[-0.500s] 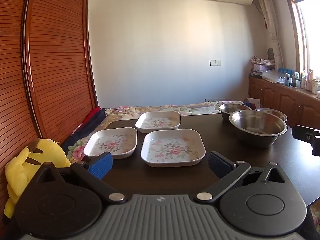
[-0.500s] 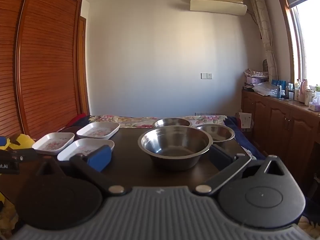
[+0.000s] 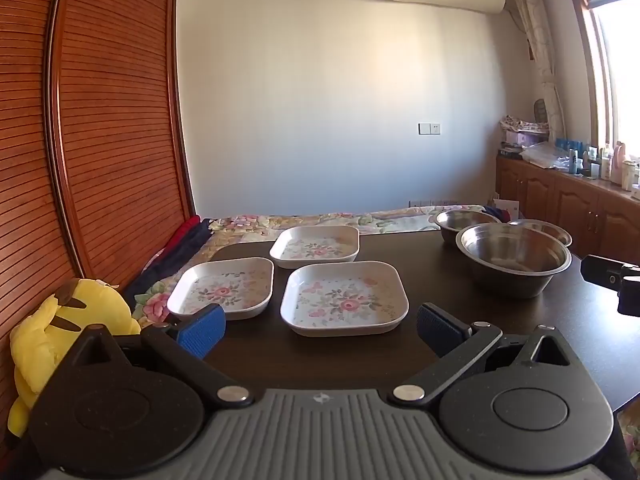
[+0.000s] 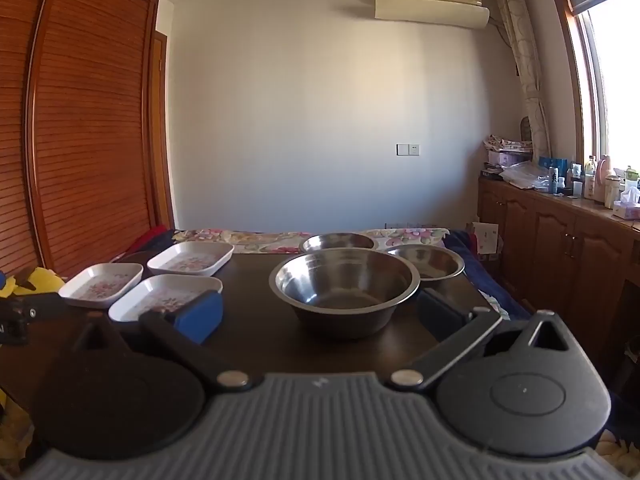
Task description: Organize plates and bowls
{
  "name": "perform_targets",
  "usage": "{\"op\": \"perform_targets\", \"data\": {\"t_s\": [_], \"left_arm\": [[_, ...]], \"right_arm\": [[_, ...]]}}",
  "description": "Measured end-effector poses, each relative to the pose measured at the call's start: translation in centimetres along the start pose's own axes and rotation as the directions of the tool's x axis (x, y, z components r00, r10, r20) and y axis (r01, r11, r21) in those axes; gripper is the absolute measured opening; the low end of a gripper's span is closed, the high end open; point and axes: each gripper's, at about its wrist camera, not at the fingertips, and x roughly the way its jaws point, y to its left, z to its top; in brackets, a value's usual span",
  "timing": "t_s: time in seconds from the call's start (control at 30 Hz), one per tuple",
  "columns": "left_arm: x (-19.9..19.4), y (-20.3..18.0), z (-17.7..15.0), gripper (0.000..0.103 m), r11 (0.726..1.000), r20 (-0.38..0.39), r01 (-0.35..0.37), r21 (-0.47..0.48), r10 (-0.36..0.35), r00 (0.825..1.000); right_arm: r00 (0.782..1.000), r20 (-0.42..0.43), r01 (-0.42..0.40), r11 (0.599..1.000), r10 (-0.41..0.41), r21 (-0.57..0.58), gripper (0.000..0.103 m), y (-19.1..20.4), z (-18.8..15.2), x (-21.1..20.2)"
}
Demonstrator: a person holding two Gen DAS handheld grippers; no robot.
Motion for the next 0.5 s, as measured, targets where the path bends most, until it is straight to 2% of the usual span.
{"op": "perform_targets", "data": {"t_s": [0.5], "left_arm": [[0.19, -0.01, 0.0, 0.103, 1.0, 0.005, -0.002, 0.004, 0.002, 1.0]], "right_arm": [[1.0, 0.0, 0.001, 1.0, -0.001, -0.001, 0.103, -0.23, -0.03, -0.21]]}}
